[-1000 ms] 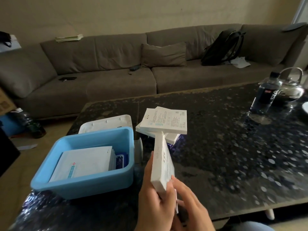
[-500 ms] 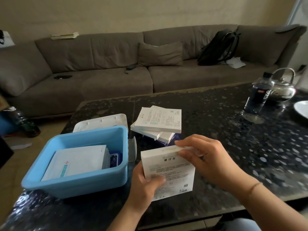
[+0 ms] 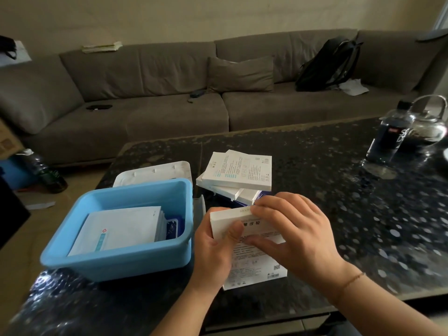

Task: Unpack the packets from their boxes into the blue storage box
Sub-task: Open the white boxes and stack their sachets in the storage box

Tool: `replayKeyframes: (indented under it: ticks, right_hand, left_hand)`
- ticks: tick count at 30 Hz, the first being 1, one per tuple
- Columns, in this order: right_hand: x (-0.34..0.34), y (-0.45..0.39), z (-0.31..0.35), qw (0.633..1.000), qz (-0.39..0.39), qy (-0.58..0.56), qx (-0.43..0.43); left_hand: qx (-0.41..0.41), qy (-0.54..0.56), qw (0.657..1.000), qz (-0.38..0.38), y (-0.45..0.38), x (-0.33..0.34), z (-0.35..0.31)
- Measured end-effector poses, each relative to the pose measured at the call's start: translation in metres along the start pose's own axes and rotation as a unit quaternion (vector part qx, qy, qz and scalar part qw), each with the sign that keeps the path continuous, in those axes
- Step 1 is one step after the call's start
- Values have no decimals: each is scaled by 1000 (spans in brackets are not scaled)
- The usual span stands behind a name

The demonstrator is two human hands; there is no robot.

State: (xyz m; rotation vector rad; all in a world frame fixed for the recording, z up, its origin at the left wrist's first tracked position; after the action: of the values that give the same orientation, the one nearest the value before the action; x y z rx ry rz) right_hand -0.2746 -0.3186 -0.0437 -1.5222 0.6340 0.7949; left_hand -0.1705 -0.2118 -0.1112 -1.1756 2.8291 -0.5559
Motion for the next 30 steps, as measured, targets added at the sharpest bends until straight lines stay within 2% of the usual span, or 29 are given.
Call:
replayKeyframes:
  ticks: [4,14,20,24,30]
  right_hand:
    - [-4,-4,1,999,-15,23,-27]
    - [-6,1,17,979,-56,178,-84]
    - [-3,2,19,968,-68,212,-116]
    - [-5,0,18,971,-62,197,-119]
    - [0,5,6,997,-24,58,-47]
  left_hand:
    - [-13,10,1000,-9,-2,-2,3]
    - [-14,-13,1000,-12,-4,-3,3]
    - [-9,-12,1000,-18,-6,-4,3]
    - [-9,-7,1000,-22,-6,-5,4]
    - [-19,-10,1000,-22,-4,-4,4]
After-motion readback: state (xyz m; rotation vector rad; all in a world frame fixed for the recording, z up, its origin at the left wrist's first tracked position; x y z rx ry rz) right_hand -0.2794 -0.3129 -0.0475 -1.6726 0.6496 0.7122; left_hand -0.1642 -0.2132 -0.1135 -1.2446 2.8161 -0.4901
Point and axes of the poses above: each hand's wrist, its own y-axis away from the middle knuckle, its own x-axis out of the palm, z = x × y, the point moved 8 cm from there along -y, towards the middle knuckle, and after that the axes turned 15 degrees about z, right-handed, at the moved point
